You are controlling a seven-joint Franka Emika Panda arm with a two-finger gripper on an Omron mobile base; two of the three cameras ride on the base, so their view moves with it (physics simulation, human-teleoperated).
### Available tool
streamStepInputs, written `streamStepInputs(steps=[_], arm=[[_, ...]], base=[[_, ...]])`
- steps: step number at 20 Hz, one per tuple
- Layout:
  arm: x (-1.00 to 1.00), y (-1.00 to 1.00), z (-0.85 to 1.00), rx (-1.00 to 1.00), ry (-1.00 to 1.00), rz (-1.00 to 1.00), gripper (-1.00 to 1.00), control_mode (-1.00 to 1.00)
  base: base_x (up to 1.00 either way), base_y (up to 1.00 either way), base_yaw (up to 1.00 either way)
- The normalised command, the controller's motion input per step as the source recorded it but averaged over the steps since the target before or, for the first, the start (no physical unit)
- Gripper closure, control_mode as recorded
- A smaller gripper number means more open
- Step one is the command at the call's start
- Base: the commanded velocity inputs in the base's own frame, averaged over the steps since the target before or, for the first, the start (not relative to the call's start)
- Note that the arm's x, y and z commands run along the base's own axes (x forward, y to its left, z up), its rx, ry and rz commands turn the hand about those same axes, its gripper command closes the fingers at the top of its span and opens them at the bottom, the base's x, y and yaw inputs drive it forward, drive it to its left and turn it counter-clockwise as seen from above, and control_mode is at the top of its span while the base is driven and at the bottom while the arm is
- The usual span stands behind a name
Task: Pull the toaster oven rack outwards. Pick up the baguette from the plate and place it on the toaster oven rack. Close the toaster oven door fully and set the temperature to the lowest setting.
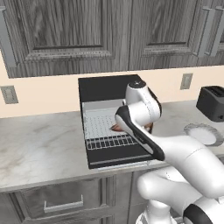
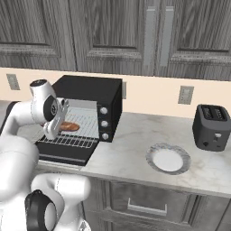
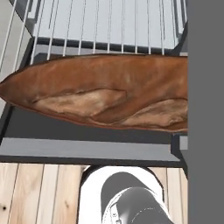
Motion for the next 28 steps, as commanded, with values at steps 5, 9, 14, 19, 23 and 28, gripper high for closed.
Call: streamStepInputs(steps=[5, 9, 14, 19, 23, 28], arm=[[0.2, 0.16, -0.15, 0.0, 0.0, 0.0, 1.0, -1.0], [0.31, 0.16, -0.18, 0.0, 0.0, 0.0, 1.0, -1.0], [0.3, 0.11, -0.14, 0.0, 0.0, 0.0, 1.0, -1.0], [0.28, 0.07, -0.16, 0.0, 0.0, 0.0, 1.0, -1.0], [0.21, 0.0, -0.29, 0.01, 0.0, 0.0, 1.0, -1.0], [0.16, 0.0, -0.31, 0.02, 0.0, 0.0, 1.0, -1.0]], base=[[0.0, 0.0, 0.0], [0.0, 0.0, 0.0], [0.0, 0.0, 0.0], [0.0, 0.0, 0.0], [0.0, 0.0, 0.0], [0.0, 0.0, 0.0]])
